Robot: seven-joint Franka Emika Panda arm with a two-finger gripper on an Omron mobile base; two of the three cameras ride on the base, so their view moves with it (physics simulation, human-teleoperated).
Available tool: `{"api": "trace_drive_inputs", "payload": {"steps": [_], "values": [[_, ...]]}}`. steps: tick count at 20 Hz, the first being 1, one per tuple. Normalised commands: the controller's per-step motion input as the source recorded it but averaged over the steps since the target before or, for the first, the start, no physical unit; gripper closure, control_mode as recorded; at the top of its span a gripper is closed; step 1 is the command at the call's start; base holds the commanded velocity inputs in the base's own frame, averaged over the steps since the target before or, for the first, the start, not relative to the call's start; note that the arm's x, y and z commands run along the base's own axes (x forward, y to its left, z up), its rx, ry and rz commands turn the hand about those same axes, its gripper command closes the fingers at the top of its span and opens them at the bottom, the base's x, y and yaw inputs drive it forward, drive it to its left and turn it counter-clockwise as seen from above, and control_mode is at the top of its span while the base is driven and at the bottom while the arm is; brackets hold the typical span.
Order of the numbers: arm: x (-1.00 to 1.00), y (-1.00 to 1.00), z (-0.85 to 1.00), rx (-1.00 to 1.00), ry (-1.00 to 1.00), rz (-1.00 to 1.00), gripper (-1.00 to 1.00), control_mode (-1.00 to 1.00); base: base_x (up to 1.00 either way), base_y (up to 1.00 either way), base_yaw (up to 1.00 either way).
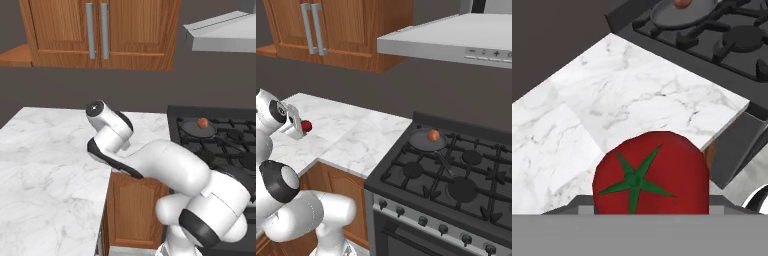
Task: Place the pan on the rear left burner on the stove. Then place the tomato and the onion in the pan and turn on the rear left burner.
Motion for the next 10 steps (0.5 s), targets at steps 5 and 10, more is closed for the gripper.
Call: {"api": "trace_drive_inputs", "payload": {"steps": [5,10], "values": [[0.00,-0.66,0.49,0.01,0.05,-0.33,1.00,-1.00,0.00,0.00,0.00],[0.00,-0.68,0.46,0.03,0.00,-0.22,1.00,-1.00,0.00,0.00,0.00]]}}
